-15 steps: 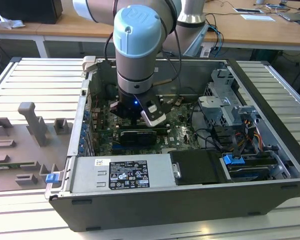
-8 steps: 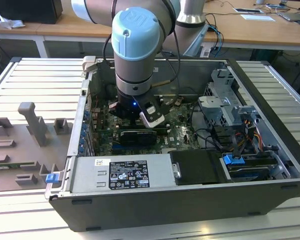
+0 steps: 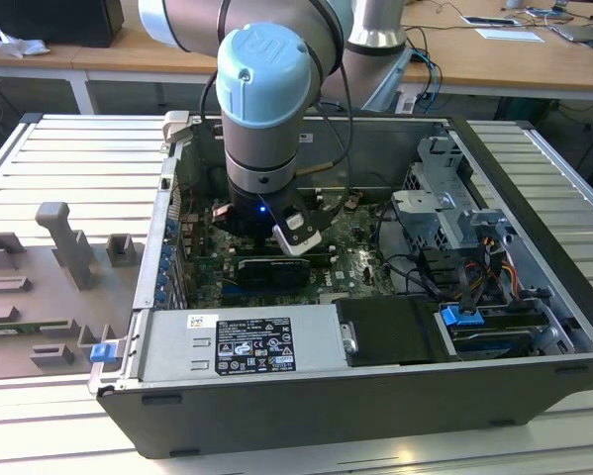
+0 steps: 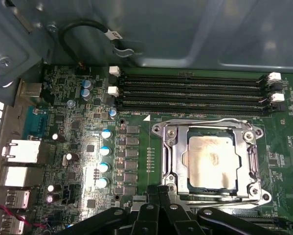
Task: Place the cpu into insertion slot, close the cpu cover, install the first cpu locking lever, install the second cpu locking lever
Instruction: 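Install the second cpu locking lever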
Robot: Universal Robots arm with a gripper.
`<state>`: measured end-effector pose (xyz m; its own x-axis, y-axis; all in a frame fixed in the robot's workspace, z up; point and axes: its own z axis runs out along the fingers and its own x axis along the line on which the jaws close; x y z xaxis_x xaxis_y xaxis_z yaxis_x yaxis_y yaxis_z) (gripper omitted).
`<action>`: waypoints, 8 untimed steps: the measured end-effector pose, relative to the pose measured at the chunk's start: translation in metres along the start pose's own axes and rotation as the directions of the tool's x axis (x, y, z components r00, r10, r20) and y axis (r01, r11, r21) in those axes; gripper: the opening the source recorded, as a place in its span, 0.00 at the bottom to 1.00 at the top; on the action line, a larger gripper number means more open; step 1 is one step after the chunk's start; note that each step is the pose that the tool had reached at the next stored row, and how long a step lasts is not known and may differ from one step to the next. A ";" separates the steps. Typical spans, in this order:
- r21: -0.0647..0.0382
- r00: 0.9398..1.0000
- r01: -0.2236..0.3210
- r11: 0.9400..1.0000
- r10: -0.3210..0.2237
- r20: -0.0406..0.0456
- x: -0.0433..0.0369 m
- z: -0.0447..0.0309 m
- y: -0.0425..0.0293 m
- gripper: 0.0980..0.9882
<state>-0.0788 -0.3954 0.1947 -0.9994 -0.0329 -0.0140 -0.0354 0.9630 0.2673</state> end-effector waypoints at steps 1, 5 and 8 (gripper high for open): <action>0.000 1.000 0.000 1.000 0.000 0.000 0.0000 0.0001 0.0000 0.01; -0.002 1.000 0.000 1.000 0.000 0.001 -0.0002 -0.0034 0.0012 0.01; -0.001 1.000 0.000 1.000 0.000 0.000 -0.0002 -0.0103 0.0030 0.01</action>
<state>-0.0788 -0.3953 0.2055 -0.9994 -0.0328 -0.0143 -0.0355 0.9627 0.2681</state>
